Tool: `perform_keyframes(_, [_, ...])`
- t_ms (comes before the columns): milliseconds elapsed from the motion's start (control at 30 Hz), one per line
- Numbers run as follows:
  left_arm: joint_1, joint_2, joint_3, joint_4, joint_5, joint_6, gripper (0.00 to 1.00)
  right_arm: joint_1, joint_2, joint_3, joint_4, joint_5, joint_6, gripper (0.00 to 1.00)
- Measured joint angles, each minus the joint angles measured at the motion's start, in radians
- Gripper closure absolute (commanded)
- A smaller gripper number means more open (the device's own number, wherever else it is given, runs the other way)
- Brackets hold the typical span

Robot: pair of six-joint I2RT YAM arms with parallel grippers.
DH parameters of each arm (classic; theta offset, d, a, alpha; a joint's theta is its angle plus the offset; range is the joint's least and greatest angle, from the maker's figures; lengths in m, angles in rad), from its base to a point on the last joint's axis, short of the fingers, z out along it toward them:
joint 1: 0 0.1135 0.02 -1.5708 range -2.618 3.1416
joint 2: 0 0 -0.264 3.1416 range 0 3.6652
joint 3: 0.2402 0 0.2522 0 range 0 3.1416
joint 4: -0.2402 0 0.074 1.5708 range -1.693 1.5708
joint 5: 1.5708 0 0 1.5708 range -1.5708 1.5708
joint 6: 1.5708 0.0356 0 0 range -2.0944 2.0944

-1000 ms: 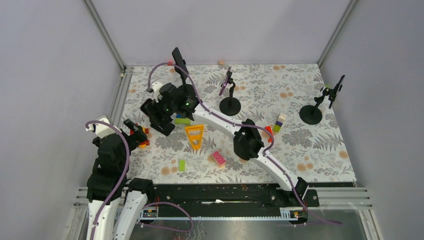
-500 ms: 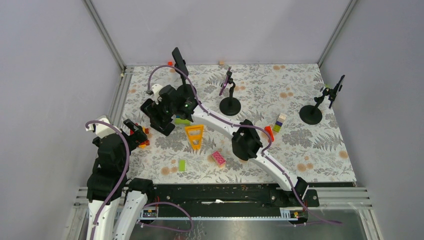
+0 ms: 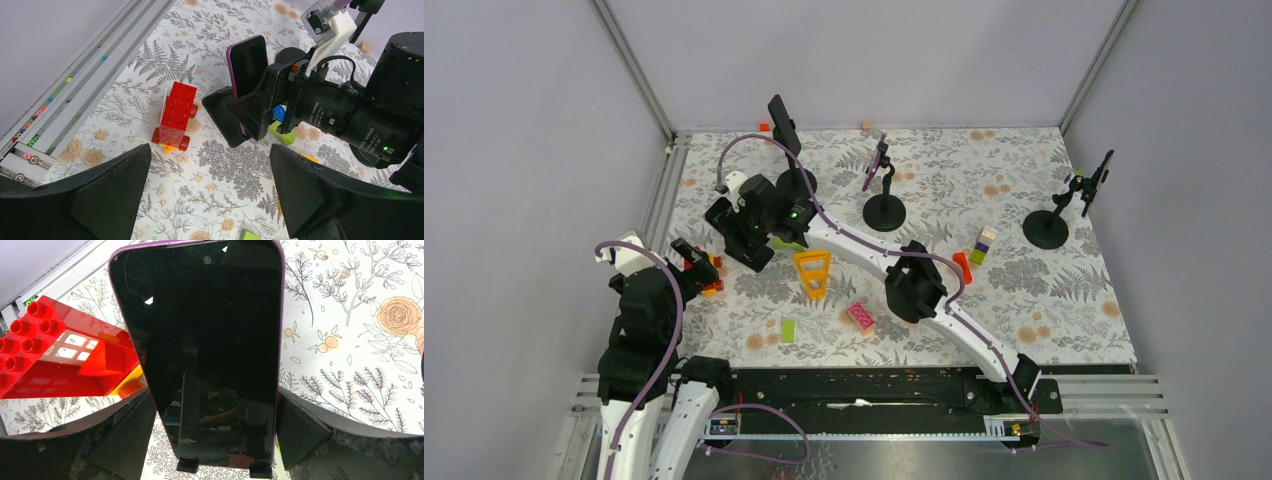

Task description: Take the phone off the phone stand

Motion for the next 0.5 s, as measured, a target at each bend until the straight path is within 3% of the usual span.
perform_keyframes(300, [0.0, 0.001, 0.0, 0.0, 0.0, 0.0, 0.01, 0.008, 0.001, 0.0, 0.002, 0.021, -0.015, 0.33])
perform_keyframes(500, [0.0, 0.001, 0.0, 0.0, 0.0, 0.0, 0.01, 0.014, 0.001, -0.002, 0.026, 0.037, -0.025, 0.35])
